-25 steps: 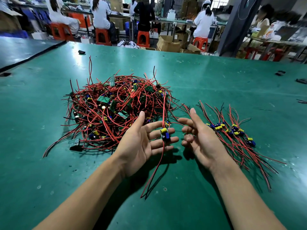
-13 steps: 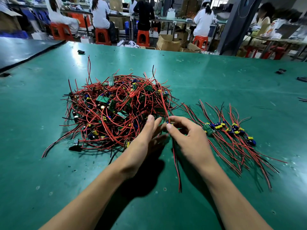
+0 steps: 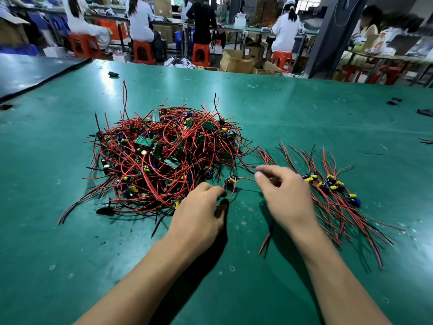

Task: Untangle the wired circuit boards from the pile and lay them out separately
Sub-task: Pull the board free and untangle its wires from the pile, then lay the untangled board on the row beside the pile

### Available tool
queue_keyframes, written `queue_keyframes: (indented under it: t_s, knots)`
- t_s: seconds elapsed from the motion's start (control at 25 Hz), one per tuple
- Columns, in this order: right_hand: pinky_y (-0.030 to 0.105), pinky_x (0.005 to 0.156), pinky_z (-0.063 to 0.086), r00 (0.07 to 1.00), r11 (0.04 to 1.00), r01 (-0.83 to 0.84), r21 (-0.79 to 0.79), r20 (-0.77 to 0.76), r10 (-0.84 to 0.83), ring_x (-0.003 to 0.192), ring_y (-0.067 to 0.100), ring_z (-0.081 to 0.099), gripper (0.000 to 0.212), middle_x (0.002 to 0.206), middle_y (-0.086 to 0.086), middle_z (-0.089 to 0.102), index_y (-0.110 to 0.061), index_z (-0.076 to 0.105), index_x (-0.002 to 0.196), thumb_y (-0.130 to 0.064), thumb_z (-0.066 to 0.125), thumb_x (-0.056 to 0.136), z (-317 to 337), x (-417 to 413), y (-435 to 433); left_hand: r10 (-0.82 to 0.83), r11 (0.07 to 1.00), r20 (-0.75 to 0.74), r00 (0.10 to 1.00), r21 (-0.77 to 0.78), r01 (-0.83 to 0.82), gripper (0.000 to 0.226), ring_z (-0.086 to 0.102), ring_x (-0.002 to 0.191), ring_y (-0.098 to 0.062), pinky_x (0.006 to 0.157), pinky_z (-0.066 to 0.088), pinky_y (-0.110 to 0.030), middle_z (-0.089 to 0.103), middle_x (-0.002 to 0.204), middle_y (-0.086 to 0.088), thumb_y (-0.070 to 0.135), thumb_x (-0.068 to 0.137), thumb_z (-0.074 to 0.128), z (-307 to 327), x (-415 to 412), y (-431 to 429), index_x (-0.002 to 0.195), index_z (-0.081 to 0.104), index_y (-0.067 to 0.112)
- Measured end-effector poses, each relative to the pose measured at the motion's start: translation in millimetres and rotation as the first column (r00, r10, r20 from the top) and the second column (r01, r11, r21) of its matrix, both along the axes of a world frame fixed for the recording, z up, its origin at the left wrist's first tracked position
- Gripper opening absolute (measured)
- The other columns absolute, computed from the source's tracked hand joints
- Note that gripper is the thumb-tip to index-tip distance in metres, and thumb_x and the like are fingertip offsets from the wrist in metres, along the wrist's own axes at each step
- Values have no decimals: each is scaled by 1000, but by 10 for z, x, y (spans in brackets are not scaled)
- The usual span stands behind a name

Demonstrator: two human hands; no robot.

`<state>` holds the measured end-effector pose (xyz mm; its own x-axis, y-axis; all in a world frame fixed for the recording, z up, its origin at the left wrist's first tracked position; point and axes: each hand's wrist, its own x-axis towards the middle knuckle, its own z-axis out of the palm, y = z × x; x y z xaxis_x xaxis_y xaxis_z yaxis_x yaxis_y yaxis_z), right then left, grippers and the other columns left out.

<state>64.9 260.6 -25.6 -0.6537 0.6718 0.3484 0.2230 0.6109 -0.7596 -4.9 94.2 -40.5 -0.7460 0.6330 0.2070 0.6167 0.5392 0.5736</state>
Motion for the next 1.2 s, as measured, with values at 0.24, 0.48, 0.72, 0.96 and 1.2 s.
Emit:
queue_keyframes:
  t_s: [0.24, 0.48, 0.72, 0.96, 1.2]
  knots:
    - [18, 81, 41, 983, 998, 14, -58, 184, -3, 92, 13, 67, 20, 103, -1, 76, -18, 77, 109, -27, 67, 93, -107, -10, -8, 45, 993, -78, 996, -109, -53, 22, 59, 99, -28, 81, 50, -43, 57, 109, 1, 25, 96, 49, 54, 34, -13, 115, 60, 21]
    - [33, 71, 50, 967, 994, 106, 15, 230, -107, 75, 22, 66, 22, 83, 1, 73, -22, 76, 105, -35, 63, 93, -96, 36, 22, 43, 991, -110, 993, -124, -57, 27, 60, 94, -22, 77, 51, -36, 58, 103, 6, 46, 96, 50, 49, 34, -23, 107, 65, 25]
    - [22, 76, 39, 991, 998, 48, -46, 125, -42, 83, 13, 63, 19, 102, 0, 71, -22, 75, 108, -29, 64, 95, -101, 5, 53, 48, 998, -149, 988, -19, -52, 19, 59, 85, -20, 74, 50, -37, 59, 93, 6, 33, 97, 49, 33, 38, -28, 94, 62, 19]
    - [36, 68, 54, 972, 885, 69, -461, -170, -165, 66, 19, 67, 22, 80, 6, 64, -17, 57, 91, -25, 43, 106, -17, -64, 21, 159, 902, 23, 987, 404, -154, 13, 55, 70, -8, 67, 45, -31, 61, 76, 10, 25, 96, 61, 81, 20, -3, 86, 64, 17]
    - [28, 61, 60, 809, -32, -575, -818, -574, 126, 68, 17, 72, 35, 91, 10, 75, -5, 79, 97, -5, 46, 84, 177, 11, -45, -13, 887, 373, 928, 433, -162, 17, 63, 69, -12, 69, 50, -27, 69, 73, 5, 28, 93, 65, 166, 5, -15, 80, 69, 18]
